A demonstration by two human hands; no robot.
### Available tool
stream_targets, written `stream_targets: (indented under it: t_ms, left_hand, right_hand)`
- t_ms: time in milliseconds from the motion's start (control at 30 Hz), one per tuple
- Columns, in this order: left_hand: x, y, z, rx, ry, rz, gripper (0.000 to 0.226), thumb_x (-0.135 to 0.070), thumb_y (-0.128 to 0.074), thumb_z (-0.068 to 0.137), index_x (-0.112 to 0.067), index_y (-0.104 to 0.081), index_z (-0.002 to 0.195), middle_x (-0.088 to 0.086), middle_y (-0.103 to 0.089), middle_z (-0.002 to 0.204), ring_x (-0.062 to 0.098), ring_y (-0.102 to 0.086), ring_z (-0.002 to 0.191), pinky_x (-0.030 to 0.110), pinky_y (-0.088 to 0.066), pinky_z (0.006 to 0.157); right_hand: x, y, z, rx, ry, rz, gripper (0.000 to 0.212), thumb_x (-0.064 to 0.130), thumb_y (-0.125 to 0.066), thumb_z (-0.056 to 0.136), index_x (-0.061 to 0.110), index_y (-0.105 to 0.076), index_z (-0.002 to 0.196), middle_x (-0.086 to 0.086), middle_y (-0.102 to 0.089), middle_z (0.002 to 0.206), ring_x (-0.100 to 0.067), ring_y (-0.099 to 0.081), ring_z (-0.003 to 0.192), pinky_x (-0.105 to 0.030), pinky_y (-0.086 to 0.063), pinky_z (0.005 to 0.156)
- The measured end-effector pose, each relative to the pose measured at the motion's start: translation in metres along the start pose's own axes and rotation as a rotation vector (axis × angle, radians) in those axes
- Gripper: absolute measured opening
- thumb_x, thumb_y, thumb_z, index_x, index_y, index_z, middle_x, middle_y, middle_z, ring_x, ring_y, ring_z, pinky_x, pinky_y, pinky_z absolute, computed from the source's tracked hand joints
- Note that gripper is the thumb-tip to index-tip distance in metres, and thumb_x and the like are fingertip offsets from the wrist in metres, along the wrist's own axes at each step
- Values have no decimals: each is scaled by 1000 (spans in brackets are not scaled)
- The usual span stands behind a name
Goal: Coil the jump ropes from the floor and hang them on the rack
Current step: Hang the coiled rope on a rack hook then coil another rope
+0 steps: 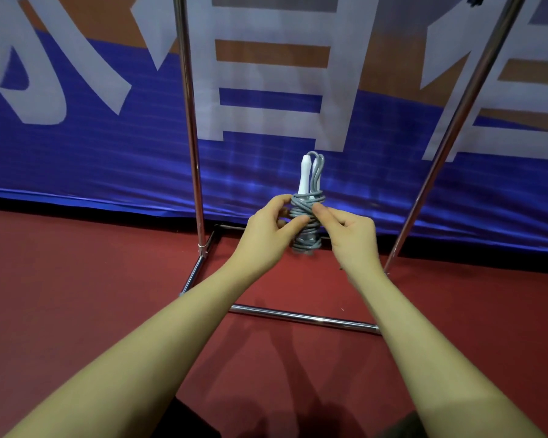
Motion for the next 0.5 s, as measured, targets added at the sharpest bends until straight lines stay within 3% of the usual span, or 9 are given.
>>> stream_targets:
  t_ms: [100, 200, 267, 367, 467, 500]
  left_hand:
    - [0, 1, 0, 4, -77, 38, 35, -20, -57, 94, -25, -53, 129, -5, -64, 107, 10, -62, 96, 18, -45, 88]
    - [1, 1, 3, 30, -95, 64, 42, -21, -49, 99, -27, -43, 140, -3, -63, 116, 7, -57, 105, 20, -42, 95]
    - [2, 2, 4, 59, -81, 32, 43, -19, -44, 100, -26, -39, 142, -7, -62, 120, 5, -57, 106, 16, -41, 94]
    - [3, 3, 4, 62, -88, 43, 39, -20, -39, 102, -24, -39, 141, -10, -59, 122, 5, -55, 108, 18, -39, 96]
    - [3, 2, 4, 10, -95, 80, 38, -19, -34, 104, -18, -37, 142, -10, -53, 127, 4, -50, 115, 17, -36, 98]
    - [4, 2, 4, -11, -90, 89, 38, -20, -33, 104, -17, -36, 142, -7, -52, 129, 7, -49, 118, 20, -35, 99]
  right_hand:
    - [13, 2, -5, 138, -16, 58, 31, 5, -53, 94, 10, -52, 125, 21, -50, 38, 10, -51, 40, -3, -38, 46]
    - [20, 7, -6, 207, -38, 140, 42, -3, -49, 94, 7, -40, 133, 19, -46, 34, 6, -45, 34, -5, -34, 40]
    - [15, 11, -2, 245, -57, 91, 40, 0, -52, 93, 7, -47, 132, 22, -52, 42, 2, -38, 33, -8, -27, 37]
    - [8, 11, 0, 283, -64, 14, 38, 2, -56, 92, 17, -52, 126, 24, -66, 71, 0, -37, 37, -15, -30, 39]
    - [4, 12, 2, 275, -10, -64, 31, 4, -54, 94, 20, -54, 120, 16, -63, 53, -4, -35, 35, -18, -33, 41]
    - [3, 12, 3, 248, -7, -74, 27, 7, -55, 94, 18, -60, 118, 9, -66, 55, -5, -35, 34, -17, -34, 42]
Point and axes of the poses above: each hand's wrist, its own z-axis towards the middle knuckle, its own y-axis out of the back of the hand, x = y × z, the point moved 1 cm from there along z, towards the middle knuckle
